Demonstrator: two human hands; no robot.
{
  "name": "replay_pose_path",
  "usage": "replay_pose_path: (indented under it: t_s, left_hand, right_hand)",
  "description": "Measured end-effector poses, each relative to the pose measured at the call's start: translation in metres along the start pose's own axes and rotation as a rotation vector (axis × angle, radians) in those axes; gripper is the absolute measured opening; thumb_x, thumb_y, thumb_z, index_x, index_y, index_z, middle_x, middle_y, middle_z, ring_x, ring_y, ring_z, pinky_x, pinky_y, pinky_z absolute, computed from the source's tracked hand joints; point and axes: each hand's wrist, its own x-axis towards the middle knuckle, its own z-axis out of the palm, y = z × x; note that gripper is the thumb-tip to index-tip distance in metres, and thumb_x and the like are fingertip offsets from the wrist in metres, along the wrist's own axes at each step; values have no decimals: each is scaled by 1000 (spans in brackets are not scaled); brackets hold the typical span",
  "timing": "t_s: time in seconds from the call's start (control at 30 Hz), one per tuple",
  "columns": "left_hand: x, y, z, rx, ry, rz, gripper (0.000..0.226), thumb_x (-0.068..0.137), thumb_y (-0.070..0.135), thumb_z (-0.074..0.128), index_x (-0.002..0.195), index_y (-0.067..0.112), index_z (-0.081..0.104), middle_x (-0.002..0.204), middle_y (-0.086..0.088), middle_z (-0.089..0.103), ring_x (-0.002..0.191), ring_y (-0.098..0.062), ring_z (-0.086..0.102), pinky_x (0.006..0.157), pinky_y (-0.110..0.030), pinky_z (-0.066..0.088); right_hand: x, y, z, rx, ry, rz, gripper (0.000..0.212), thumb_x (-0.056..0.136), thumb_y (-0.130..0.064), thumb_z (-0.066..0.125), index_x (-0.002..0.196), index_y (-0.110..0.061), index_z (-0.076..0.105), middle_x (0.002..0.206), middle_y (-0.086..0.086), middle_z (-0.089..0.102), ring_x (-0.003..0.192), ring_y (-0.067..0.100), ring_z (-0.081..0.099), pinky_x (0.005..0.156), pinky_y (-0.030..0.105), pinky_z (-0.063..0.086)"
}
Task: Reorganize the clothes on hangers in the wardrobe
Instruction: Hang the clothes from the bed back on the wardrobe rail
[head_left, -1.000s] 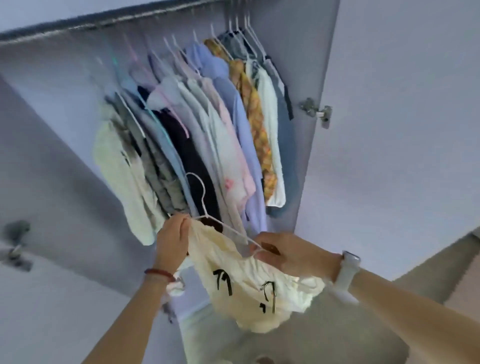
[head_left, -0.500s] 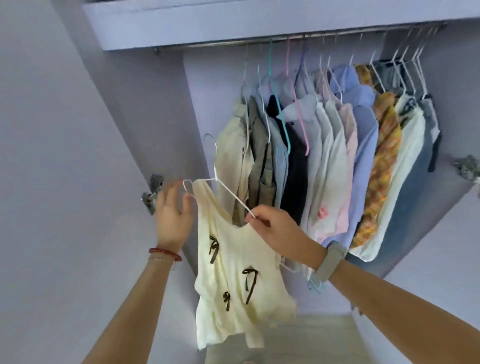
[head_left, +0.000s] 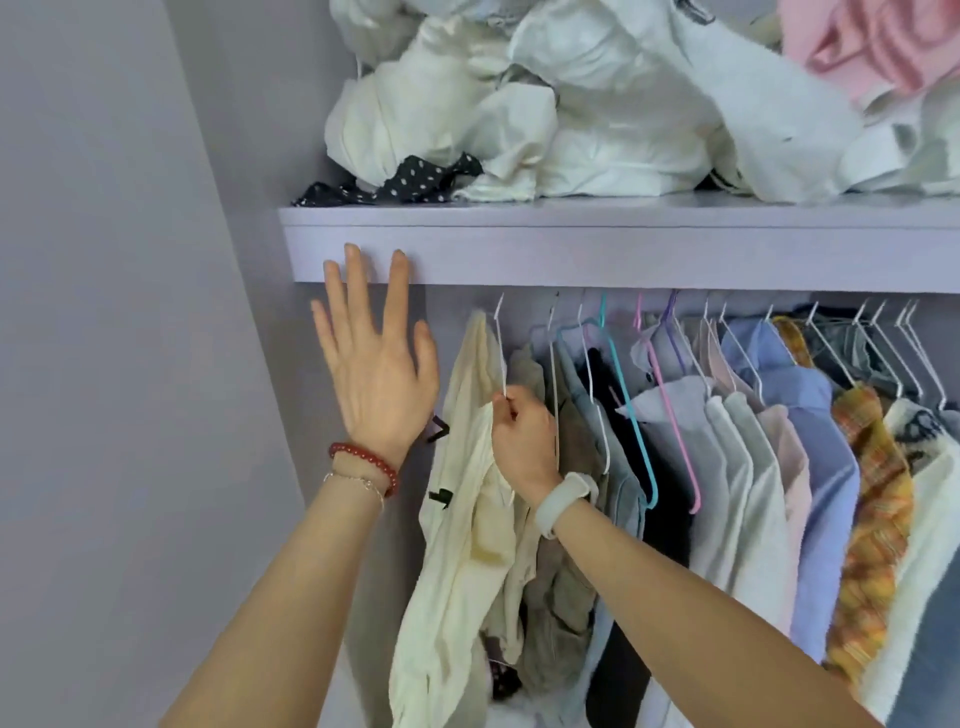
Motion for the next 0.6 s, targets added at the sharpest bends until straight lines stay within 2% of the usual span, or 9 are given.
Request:
replay_pose_path:
  t_s: [0.07,0.13,0.3,0.43,0.53,0.6]
  left_hand:
    - [8,-10,9,19,-37,-13,59,90,16,41,145,19,22,154,-17,8,142,-35,0,113,-52,1]
    - [11,-19,16,17,-40,-6,60,90,17,41,146,21,19,155,-15,5,141,-32,-4,112,-53,0]
    - [11,-29,27,-5,9,26,63,89,18,43,146,22,18,154,-12,4,139,-23,-8,111,-54,4]
    - [11,-30,32,-14,28,25,65,89,18,44,146,24,15,150,-3,-5,138,-22,-10,111,-57,5]
    - [12,-29,32,-18,27,18,68,88,16,48,146,25,13,149,-1,-7,138,-22,-11,111,-59,6]
    - [12,-26,31,-21,22,5,71,86,15,49,146,26,13,152,-3,-5,140,-24,-10,111,-59,5]
  right_hand:
    - [22,8,10,-45,50,6,22,94,-10,40,84,1,56,64,16,54,59,27,50,55,29,42]
    - [42,18,20,-74,77,21,22,94,-12,40,85,0,56,71,22,58,66,33,53,60,36,43]
    - [73,39,34,-94,113,137,22,92,-6,38,81,2,56,76,24,58,69,32,51,58,30,34]
    - [77,50,41,-106,109,183,25,94,-10,38,94,2,59,84,26,61,78,38,56,64,33,42]
    - [68,55,41,-93,86,201,22,95,-13,38,93,0,55,84,24,59,79,37,56,64,33,40]
    - [60,54,37,-97,25,181,16,95,-17,40,90,-6,51,85,20,55,76,30,53,65,32,40]
